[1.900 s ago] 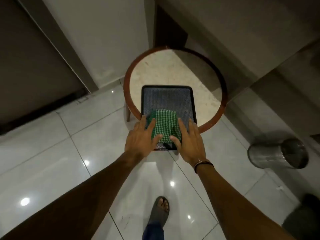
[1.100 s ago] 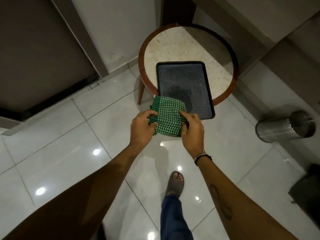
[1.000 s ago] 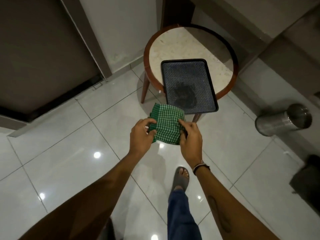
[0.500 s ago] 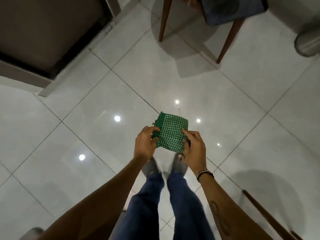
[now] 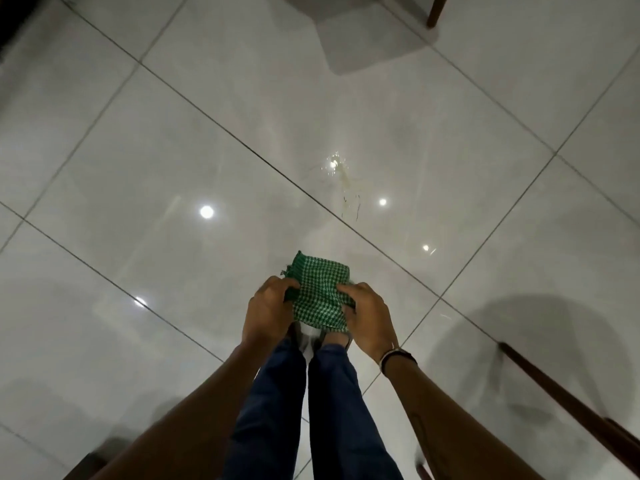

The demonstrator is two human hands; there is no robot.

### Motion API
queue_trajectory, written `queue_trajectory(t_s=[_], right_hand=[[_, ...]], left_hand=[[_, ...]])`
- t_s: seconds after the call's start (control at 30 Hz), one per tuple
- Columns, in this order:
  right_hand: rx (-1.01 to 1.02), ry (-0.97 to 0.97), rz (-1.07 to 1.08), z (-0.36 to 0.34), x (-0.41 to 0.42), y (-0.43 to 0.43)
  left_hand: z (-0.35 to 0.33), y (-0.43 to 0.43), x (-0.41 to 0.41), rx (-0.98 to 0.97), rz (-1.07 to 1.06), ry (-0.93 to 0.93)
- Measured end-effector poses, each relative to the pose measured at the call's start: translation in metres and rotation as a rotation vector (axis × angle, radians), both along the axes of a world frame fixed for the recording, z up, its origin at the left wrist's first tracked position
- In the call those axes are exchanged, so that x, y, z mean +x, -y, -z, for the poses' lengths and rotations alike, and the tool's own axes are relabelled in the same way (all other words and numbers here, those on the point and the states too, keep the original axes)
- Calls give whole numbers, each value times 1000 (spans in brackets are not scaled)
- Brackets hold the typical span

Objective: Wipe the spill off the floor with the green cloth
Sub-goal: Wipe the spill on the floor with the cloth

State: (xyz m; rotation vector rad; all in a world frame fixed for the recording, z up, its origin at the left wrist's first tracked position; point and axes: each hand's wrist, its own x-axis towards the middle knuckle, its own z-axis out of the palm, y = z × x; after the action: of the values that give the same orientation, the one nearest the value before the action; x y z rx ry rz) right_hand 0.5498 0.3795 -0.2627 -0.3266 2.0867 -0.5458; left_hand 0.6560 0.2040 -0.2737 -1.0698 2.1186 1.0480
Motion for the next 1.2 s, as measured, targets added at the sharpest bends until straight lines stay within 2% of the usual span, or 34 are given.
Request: queue_trajectory(t_s=[0.13,0.27,0.43,0.53,0.6,0.73,0.9,1.0,1.1,1.2], right_hand=[[-4,-16,85,50,-7,-6],[-44,-156,143,101,-27,-1],[-25,-346,106,178,-35,3],[104,-377,25,225,-38,5],[146,-422,-59,253,-40,13],[106,-560,-251,308,-60,43],[136,-697,-343,366,-81,67],[54,-770,-438,382,-72,53],[28,-802,-576,392,-72,18],[119,-818,-451,394,-101,10]], left_hand=[[49,-3,-4,22,-3,-7],[98,2,-33,13,48,-107],[174,6,-73,-53,139,-222],[225,7,-75,-75,251,-152],[253,10,-65,-147,291,-103],[297,26,-49,-327,306,-158],[346,68,-50,-551,284,-223],[373,88,-51,-609,261,-246],[392,95,-49,-678,340,-255],[404,98,-45,-761,369,-290]])
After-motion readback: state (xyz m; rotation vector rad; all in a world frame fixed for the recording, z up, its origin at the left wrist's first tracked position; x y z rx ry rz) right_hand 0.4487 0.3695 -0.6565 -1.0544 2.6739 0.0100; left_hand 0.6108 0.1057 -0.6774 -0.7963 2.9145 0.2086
